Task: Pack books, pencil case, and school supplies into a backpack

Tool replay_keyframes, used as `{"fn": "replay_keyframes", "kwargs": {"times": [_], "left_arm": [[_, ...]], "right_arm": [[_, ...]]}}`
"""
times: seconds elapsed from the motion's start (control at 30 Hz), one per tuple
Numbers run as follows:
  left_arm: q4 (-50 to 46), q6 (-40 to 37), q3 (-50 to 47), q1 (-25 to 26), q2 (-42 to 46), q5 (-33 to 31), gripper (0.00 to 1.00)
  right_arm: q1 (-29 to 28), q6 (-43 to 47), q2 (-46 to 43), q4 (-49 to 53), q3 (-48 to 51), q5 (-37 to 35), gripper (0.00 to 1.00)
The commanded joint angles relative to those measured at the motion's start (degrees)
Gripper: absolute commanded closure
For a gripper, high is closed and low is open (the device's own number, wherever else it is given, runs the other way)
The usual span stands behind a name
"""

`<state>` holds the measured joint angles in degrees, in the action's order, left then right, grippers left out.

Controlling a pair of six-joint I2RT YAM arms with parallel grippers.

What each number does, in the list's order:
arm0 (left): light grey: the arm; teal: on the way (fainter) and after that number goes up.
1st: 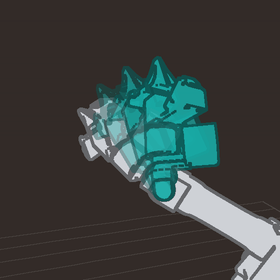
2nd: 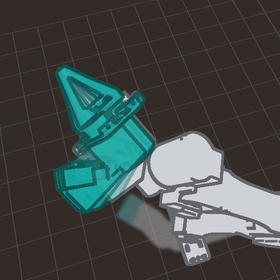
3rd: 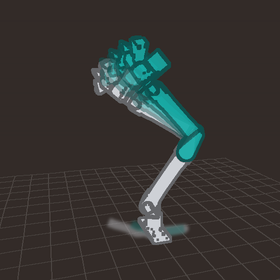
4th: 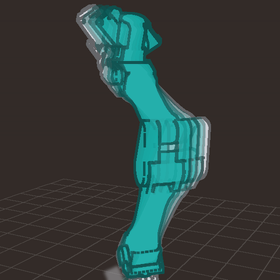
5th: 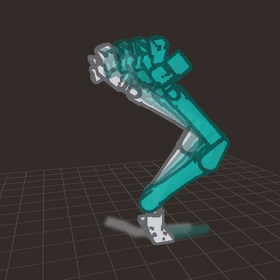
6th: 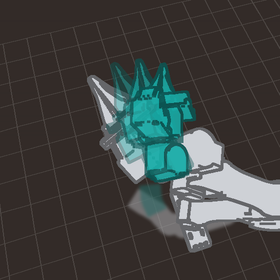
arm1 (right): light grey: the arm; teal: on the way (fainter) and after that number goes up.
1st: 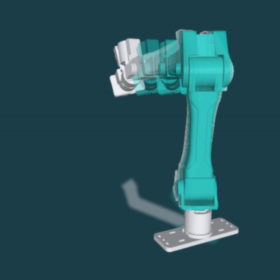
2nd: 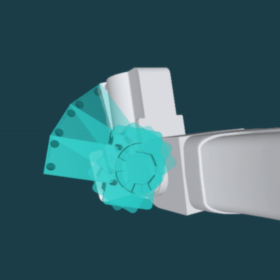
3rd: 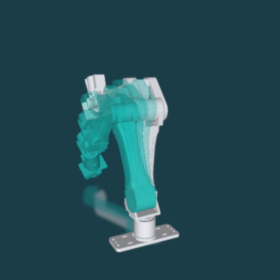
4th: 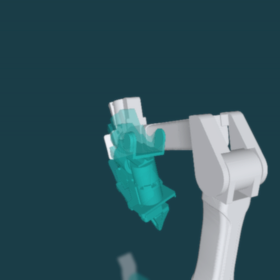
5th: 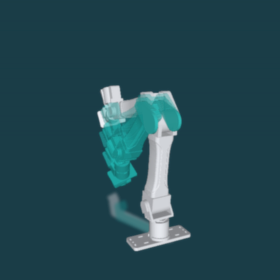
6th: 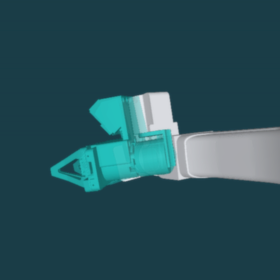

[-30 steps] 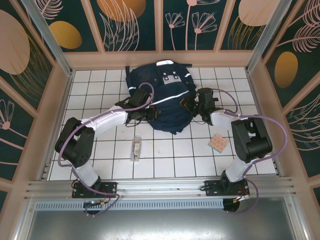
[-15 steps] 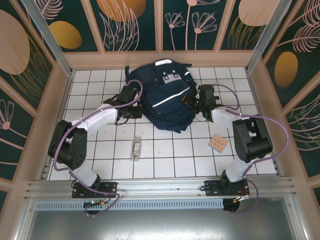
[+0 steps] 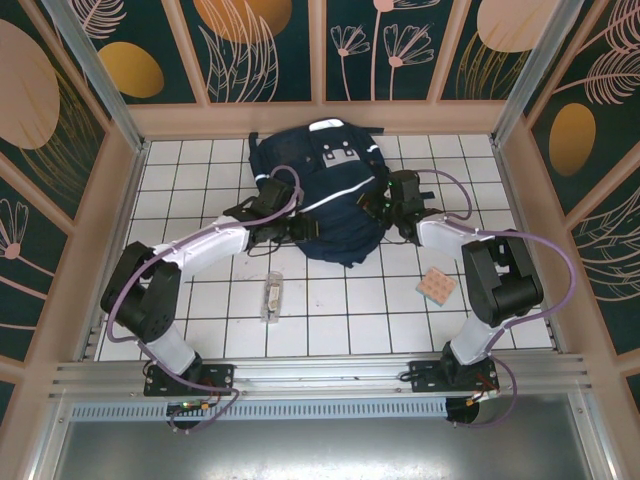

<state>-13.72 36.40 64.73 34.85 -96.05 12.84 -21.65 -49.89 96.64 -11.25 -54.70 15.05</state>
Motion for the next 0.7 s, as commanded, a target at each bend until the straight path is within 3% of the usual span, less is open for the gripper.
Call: {"fn": "replay_keyframes", "kwargs": {"times": [0.0, 0.23, 0.5, 0.67], "left_arm": [[-1.2, 2.8, 3.4, 1.5, -1.8, -2.9, 0.65], [-1.8, 3.0, 4.3, 1.9, -6.6, -6.6, 0.65], [-4.6, 1.3, 6.3, 1.9, -6.0, -11.5, 0.63], [-1.9, 2.2, 5.8, 1.8, -9.2, -10.8, 0.63]], "right_arm": [[-1.5, -0.4, -0.1, -3.6, -3.0, 1.5, 1.00], [-2.2, -1.8, -1.2, -5.1, -2.9, 3.3, 1.00], [-1.9, -1.4, -2.3, -5.0, -3.3, 2.7, 1.00], [-2.3, -2.3, -1.4, -6.4, -2.8, 3.8, 1.00]]}}
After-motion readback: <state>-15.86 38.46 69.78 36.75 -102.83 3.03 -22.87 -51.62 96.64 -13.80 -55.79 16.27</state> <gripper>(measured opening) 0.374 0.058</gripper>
